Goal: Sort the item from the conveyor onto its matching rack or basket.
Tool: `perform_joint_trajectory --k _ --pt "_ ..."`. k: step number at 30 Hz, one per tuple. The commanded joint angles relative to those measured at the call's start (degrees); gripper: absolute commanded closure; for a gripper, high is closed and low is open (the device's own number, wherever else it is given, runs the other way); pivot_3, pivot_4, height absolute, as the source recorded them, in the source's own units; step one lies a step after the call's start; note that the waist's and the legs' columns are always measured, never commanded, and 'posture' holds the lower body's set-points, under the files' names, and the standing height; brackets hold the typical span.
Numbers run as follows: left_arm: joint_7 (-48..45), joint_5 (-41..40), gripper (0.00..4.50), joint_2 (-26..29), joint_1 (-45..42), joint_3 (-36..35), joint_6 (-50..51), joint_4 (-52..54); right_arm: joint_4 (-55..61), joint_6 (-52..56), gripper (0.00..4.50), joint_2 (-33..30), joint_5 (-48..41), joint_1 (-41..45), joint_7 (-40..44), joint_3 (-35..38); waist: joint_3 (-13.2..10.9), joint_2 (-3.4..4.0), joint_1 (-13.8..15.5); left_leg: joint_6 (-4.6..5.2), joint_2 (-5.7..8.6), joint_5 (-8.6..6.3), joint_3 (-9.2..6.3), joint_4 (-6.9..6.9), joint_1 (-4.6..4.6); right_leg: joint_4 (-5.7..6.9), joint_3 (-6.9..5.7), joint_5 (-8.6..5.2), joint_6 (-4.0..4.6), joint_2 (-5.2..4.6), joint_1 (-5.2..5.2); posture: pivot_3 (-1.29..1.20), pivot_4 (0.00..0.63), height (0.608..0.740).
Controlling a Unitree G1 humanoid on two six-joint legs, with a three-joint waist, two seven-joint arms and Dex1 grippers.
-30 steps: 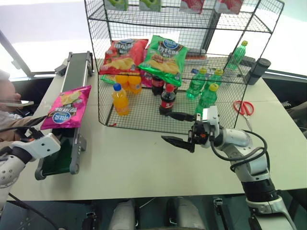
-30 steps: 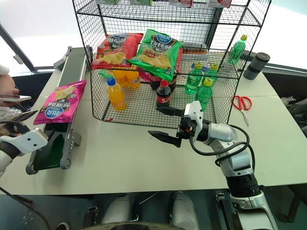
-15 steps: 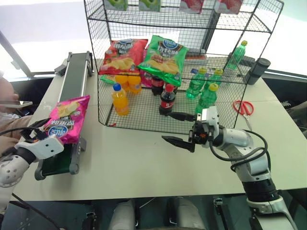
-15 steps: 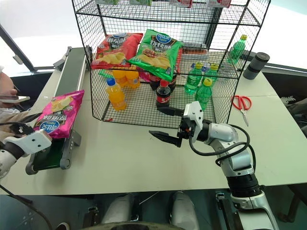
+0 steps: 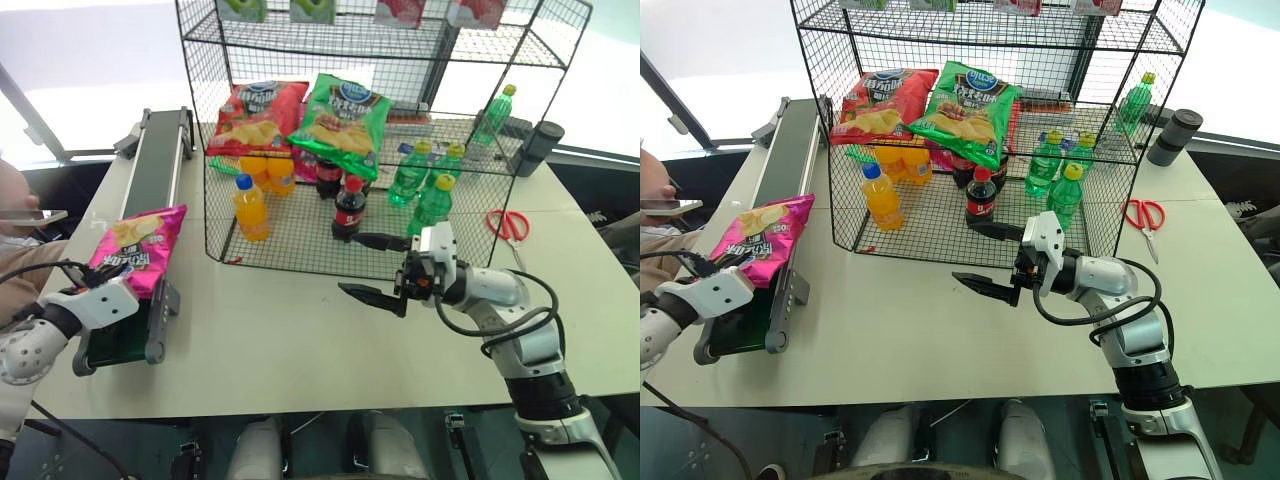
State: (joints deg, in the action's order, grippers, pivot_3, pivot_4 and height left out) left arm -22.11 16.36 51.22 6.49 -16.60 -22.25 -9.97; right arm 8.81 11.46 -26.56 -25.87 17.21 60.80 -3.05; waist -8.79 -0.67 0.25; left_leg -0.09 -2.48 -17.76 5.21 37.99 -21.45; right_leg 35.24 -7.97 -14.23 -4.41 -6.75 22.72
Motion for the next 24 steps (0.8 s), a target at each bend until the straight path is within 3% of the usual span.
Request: perform_joint_trajectory --k 1,5,7,12,16,20,24 --pt "-1.5 -9.5 4.45 -1.2 -1.7 -5.1 2.4 2.9 0.6 -1.2 0.00 -0.5 0.1 0.9 -0.1 0.5 0.0 0.00 0.0 0.00 0.00 0.00 0.00 0.00 0.00 0.00 0.00 0.00 0.00 0.00 0.00 0.00 0.150 0.740" --pt "-10.0 -25.9 4.45 -2.5 -2.3 -10.2 8.1 6.9 0.2 -1.4 0.00 -0.6 0.5 1.0 0.1 0.5 0.0 -0.04 0.0 -0.01 -0.02 0.01 -0.02 0.01 0.00 0.00 0.00 0.00 0.00 -0.04 0.00 0.00 0.150 0.740" --pt "-18.7 -39.7 4.45 -2.0 0.0 -14.5 16.4 11.6 0.0 -1.4 0.00 -0.9 0.4 1.2 0.5 0.7 0.0 -0.04 -0.3 -0.02 -0.02 0.01 -0.01 0.01 0.00 0.00 0.01 0.00 0.00 -0.03 -0.01 0.00 0.150 0.740" --pt "-34.8 -64.6 4.45 1.0 8.7 -25.3 37.1 20.3 -0.2 -0.5 0.00 -2.0 -0.3 1.4 1.6 0.8 0.0 0.01 -1.3 -0.07 -0.04 0.04 -0.02 0.01 0.02 0.00 0.01 0.00 0.00 0.00 -0.03 0.00 0.150 0.740" --pt "-39.1 -78.3 4.45 4.3 12.1 -30.7 52.4 24.2 1.3 3.8 0.00 -3.0 -3.5 0.7 2.4 1.1 -0.1 0.14 -0.9 -0.14 -0.09 0.08 -0.07 0.01 0.03 0.02 0.00 -0.01 0.01 0.23 -0.02 0.00 0.150 0.740" --pt "-36.8 -92.4 4.45 3.3 10.6 -26.7 63.7 31.2 6.7 22.0 0.00 -7.0 -16.1 -0.4 3.0 2.1 -0.1 0.20 -0.5 -0.11 0.03 0.06 -0.24 0.04 0.05 -0.06 0.00 -0.02 0.03 0.04 0.01 0.00 0.150 0.740" --pt "-31.1 -104.4 4.45 0.6 5.1 -19.2 69.5 34.3 7.3 31.9 0.00 -9.2 -23.2 0.2 1.7 3.5 0.0 0.03 -0.7 -0.10 0.04 0.06 -0.27 0.04 0.04 -0.06 0.03 -0.01 0.04 -0.02 -0.18 0.00 0.150 0.740"
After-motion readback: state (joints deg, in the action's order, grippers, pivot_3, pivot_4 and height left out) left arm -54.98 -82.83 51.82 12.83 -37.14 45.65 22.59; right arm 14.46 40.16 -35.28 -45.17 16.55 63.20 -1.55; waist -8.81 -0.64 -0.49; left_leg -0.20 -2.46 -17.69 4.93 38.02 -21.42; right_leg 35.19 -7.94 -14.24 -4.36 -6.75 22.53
